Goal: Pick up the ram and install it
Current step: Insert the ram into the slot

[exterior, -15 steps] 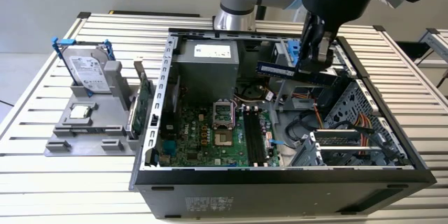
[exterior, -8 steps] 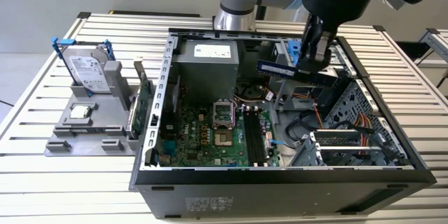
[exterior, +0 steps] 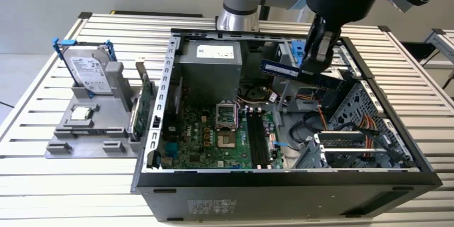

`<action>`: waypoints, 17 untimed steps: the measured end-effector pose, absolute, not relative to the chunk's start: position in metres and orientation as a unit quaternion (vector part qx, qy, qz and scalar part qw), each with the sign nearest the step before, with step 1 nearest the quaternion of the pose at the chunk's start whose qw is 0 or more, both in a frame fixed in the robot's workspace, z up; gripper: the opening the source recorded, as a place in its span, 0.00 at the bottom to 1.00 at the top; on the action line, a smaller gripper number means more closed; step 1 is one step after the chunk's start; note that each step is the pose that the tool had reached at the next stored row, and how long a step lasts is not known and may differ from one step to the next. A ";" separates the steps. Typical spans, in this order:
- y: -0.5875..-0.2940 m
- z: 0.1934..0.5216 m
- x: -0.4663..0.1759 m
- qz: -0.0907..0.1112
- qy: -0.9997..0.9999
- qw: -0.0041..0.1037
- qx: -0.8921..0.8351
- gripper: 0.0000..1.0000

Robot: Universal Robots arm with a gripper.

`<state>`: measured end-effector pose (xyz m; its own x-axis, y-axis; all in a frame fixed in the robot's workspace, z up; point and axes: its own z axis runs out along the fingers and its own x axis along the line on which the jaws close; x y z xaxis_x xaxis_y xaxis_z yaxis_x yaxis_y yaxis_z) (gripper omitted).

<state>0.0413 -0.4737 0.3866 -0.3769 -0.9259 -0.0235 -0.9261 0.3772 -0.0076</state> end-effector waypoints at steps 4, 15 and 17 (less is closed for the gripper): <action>-0.474 0.387 0.041 0.003 0.839 0.012 -0.544 0.00; -0.474 0.387 0.041 0.003 0.869 0.012 -0.495 0.00; -0.474 0.386 0.041 0.002 0.875 0.012 -0.485 0.00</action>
<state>0.0413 -0.4737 0.3865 -0.5300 -0.8476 -0.0235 -0.8478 0.5303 -0.0076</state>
